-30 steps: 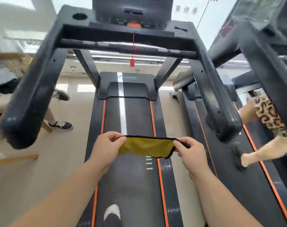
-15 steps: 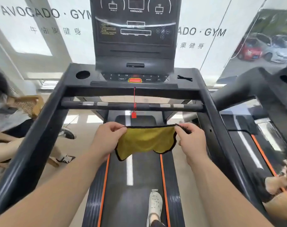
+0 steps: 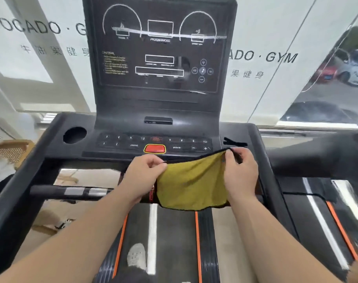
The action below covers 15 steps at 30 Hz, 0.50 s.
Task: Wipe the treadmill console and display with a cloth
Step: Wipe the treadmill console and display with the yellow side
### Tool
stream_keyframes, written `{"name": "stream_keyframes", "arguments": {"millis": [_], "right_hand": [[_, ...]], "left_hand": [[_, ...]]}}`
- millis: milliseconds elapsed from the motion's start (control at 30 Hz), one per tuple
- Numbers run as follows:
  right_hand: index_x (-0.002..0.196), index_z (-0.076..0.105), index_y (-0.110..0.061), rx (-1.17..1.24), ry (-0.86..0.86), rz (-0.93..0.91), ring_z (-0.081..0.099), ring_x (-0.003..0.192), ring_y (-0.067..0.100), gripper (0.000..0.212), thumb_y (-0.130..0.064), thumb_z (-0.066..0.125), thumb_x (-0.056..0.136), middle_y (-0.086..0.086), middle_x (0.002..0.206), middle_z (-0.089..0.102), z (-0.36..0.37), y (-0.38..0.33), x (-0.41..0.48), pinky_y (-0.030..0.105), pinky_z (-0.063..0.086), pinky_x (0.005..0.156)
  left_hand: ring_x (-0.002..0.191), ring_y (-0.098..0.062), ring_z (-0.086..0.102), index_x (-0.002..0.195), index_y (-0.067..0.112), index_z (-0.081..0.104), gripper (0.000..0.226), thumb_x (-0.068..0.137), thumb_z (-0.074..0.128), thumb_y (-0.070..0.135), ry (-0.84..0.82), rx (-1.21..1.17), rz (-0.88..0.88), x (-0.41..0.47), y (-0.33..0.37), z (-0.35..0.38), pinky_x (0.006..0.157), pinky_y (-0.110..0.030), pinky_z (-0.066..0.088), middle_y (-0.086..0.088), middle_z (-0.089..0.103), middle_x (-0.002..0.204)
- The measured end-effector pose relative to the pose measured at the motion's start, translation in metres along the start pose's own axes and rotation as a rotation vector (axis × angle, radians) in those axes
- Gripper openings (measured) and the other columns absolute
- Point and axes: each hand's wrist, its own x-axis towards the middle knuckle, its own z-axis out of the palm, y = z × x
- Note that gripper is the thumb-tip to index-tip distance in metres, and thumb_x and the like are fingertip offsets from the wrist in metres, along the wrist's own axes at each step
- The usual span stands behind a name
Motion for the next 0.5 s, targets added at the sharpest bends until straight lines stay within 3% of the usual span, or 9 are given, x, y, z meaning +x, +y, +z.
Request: {"name": "stream_keyframes", "arguments": {"millis": [67, 200, 333, 367, 433, 500], "right_hand": [[0.104, 0.064, -0.02, -0.021, 0.058, -0.01, 0.055, 0.078, -0.017, 0.006, -0.021, 0.058, 0.102, -0.016, 0.09, 0.063, 0.018, -0.005, 0.023, 0.004, 0.039, 0.069], [0.106, 0.059, -0.023, -0.077, 0.14, -0.025, 0.055, 0.082, -0.006, 0.006, -0.025, 0.054, 0.105, -0.019, 0.092, 0.06, 0.068, -0.014, 0.056, 0.009, 0.039, 0.07], [0.11, 0.056, -0.023, -0.251, 0.086, 0.011, 0.057, 0.095, 0.017, 0.008, -0.027, 0.051, 0.106, -0.015, 0.096, 0.063, 0.115, -0.011, 0.072, 0.026, 0.034, 0.077], [0.113, 0.055, -0.023, -0.312, 0.05, 0.031, 0.058, 0.104, 0.022, 0.011, -0.03, 0.051, 0.106, -0.007, 0.104, 0.065, 0.126, -0.004, 0.075, 0.03, 0.037, 0.083], [0.131, 0.052, -0.022, -0.508, -0.023, 0.069, 0.046, 0.136, 0.032, 0.033, -0.04, 0.051, 0.104, 0.009, 0.139, 0.057, 0.146, 0.013, 0.078, 0.044, 0.037, 0.109], [0.158, 0.029, -0.017, -0.78, -0.085, 0.125, 0.016, 0.156, 0.035, 0.071, -0.057, 0.045, 0.101, 0.016, 0.168, 0.024, 0.158, 0.025, 0.076, 0.051, 0.012, 0.127]], "left_hand": [[0.06, 0.001, 0.054, 0.075, 0.018, 0.073, 0.012, 0.087, 0.074, 0.016, -0.04, 0.004, 0.041, 0.034, 0.004, 0.002, 0.06, -0.014, 0.042, 0.002, 0.069, 0.072], [0.063, -0.008, 0.055, 0.077, 0.02, 0.072, 0.007, 0.084, 0.075, 0.021, -0.156, 0.079, 0.091, 0.099, 0.004, -0.001, 0.064, -0.026, 0.045, -0.004, 0.071, 0.075], [0.065, 0.001, 0.058, 0.076, 0.029, 0.067, 0.011, 0.083, 0.075, 0.027, -0.287, 0.263, 0.215, 0.144, -0.003, -0.015, 0.065, -0.018, 0.04, 0.013, 0.066, 0.07], [0.069, 0.0, 0.058, 0.081, 0.03, 0.068, 0.007, 0.083, 0.075, 0.03, -0.299, 0.32, 0.264, 0.153, -0.007, -0.02, 0.067, -0.018, 0.042, 0.014, 0.066, 0.073], [0.08, -0.007, 0.059, 0.091, 0.026, 0.07, 0.013, 0.084, 0.071, 0.037, -0.253, 0.435, 0.399, 0.171, -0.019, -0.032, 0.078, -0.027, 0.048, 0.012, 0.066, 0.085], [0.093, -0.02, 0.061, 0.099, 0.022, 0.071, 0.027, 0.083, 0.064, 0.043, -0.179, 0.52, 0.498, 0.186, -0.032, -0.046, 0.086, -0.037, 0.05, 0.005, 0.067, 0.097]]}}
